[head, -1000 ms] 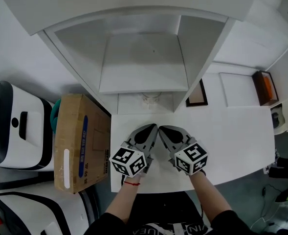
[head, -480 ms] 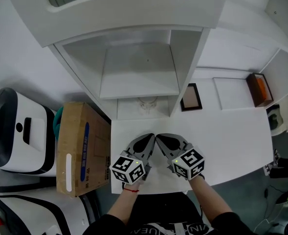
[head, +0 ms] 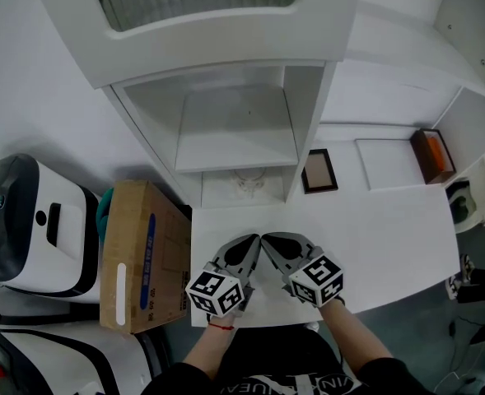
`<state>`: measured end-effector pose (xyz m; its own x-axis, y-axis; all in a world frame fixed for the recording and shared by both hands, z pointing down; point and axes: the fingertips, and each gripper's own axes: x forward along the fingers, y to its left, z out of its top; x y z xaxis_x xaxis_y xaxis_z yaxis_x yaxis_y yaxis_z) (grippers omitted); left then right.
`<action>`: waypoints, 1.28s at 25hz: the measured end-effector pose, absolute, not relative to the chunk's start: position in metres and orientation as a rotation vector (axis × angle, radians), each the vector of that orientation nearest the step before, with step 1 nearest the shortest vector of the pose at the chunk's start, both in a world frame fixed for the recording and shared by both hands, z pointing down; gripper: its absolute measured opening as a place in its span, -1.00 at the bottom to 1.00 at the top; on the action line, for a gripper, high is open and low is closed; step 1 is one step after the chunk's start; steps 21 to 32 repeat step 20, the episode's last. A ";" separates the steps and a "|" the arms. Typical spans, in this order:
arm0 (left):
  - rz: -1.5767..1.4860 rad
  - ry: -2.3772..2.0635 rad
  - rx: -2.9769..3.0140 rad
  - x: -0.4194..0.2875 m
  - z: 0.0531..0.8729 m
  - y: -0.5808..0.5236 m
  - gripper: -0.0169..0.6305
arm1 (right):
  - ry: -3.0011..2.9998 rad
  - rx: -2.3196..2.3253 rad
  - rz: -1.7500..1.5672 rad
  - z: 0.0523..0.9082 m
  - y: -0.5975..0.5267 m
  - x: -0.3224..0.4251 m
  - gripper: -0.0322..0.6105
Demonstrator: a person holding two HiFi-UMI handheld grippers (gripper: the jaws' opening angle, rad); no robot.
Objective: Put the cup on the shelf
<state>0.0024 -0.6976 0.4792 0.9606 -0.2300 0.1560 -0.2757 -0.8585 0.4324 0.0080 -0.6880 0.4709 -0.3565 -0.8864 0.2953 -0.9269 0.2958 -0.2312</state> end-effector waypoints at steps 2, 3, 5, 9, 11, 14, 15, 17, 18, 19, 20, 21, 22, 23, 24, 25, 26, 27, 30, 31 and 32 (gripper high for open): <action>0.130 -0.360 2.653 0.002 0.476 -0.694 -0.93 | -2.438 1.718 0.550 0.468 -0.684 0.008 -0.89; 0.125 -0.360 2.655 0.002 0.474 -0.692 -0.93 | -2.440 1.721 0.551 0.466 -0.682 0.008 -0.89; 0.119 -0.358 2.659 0.002 0.469 -0.688 -0.93 | -2.447 1.727 0.559 0.462 -0.677 0.008 -0.89; 0.121 -0.349 2.678 0.000 0.460 -0.679 -0.93 | -2.464 1.731 0.576 0.456 -0.667 0.005 -0.89; 0.122 -0.340 2.684 -0.003 0.457 -0.675 -0.93 | -2.474 1.732 0.586 0.453 -0.662 0.002 -0.89; 0.117 -0.324 2.689 -0.008 0.453 -0.668 -0.93 | -2.487 1.731 0.594 0.450 -0.655 -0.004 -0.89; 0.117 -0.319 2.693 -0.010 0.452 -0.667 -0.93 | -2.491 1.731 0.597 0.449 -0.654 -0.006 -0.89; 0.116 -0.312 2.699 -0.014 0.450 -0.664 -0.93 | -2.498 1.729 0.602 0.447 -0.651 -0.010 -0.89; 0.113 -0.309 2.699 -0.016 0.449 -0.663 -0.93 | -2.504 1.727 0.603 0.446 -0.650 -0.012 -0.89; 0.108 -0.306 2.697 -0.019 0.448 -0.662 -0.93 | -2.510 1.725 0.604 0.444 -0.649 -0.014 -0.89; 0.103 -0.303 2.696 -0.022 0.446 -0.661 -0.93 | -2.516 1.724 0.604 0.442 -0.649 -0.017 -0.89; 0.103 -0.303 2.696 -0.022 0.446 -0.661 -0.93 | -2.516 1.724 0.604 0.442 -0.649 -0.017 -0.89; 0.103 -0.303 2.696 -0.022 0.446 -0.661 -0.93 | -2.516 1.724 0.604 0.442 -0.649 -0.017 -0.89; 0.103 -0.303 2.696 -0.022 0.446 -0.661 -0.93 | -2.516 1.724 0.604 0.442 -0.649 -0.017 -0.89; 0.103 -0.303 2.696 -0.022 0.446 -0.661 -0.93 | -2.516 1.724 0.604 0.442 -0.649 -0.017 -0.89; 0.103 -0.303 2.696 -0.022 0.446 -0.661 -0.93 | -2.516 1.724 0.604 0.442 -0.649 -0.017 -0.89; 0.103 -0.303 2.696 -0.022 0.446 -0.661 -0.93 | -2.516 1.724 0.604 0.442 -0.649 -0.017 -0.89; 0.103 -0.303 2.696 -0.022 0.446 -0.661 -0.93 | -2.516 1.724 0.604 0.442 -0.649 -0.017 -0.89; 0.103 -0.303 2.696 -0.022 0.446 -0.661 -0.93 | -2.516 1.724 0.604 0.442 -0.649 -0.017 -0.89; 0.103 -0.303 2.696 -0.022 0.446 -0.661 -0.93 | -2.516 1.724 0.604 0.442 -0.649 -0.017 -0.89; 0.103 -0.303 2.696 -0.022 0.446 -0.661 -0.93 | -2.516 1.724 0.604 0.442 -0.649 -0.017 -0.89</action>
